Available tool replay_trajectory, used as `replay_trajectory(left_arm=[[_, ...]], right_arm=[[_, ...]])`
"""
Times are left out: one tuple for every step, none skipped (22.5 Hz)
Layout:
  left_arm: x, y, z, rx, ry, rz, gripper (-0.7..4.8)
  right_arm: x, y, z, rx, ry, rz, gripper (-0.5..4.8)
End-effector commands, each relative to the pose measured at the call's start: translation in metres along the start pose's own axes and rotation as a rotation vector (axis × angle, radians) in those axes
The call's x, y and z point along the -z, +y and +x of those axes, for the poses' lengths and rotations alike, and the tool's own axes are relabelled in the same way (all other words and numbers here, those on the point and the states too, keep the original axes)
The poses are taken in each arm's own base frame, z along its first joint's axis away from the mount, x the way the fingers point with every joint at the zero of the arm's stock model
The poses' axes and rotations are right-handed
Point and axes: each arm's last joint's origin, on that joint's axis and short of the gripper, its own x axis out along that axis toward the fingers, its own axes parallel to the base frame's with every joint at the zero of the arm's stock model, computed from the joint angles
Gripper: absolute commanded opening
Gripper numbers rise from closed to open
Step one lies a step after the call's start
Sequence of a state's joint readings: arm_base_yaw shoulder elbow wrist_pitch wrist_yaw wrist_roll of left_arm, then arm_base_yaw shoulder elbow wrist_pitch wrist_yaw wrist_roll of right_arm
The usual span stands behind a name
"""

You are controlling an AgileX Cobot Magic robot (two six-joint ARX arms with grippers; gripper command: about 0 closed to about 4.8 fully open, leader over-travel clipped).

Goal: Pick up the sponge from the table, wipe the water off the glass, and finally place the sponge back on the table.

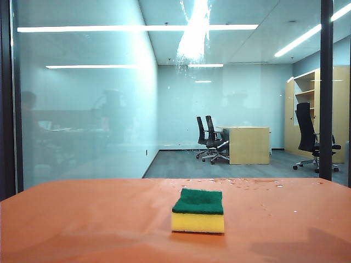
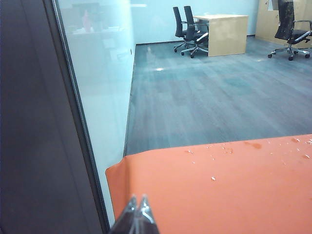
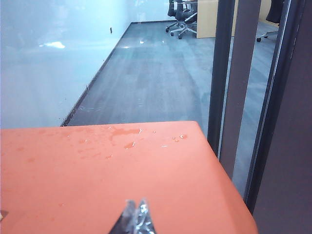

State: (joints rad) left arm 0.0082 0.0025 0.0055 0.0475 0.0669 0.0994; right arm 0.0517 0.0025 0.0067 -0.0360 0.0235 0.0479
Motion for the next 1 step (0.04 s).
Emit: replay_trajectory(left_arm=[[-0.0018,0.0002,-0.0001,-0.001,-0.011,-0.002,-0.05]], right_arm=[[-0.0025,0.0001,-0.0004,0.000,-0.015,0.003,-0.06]])
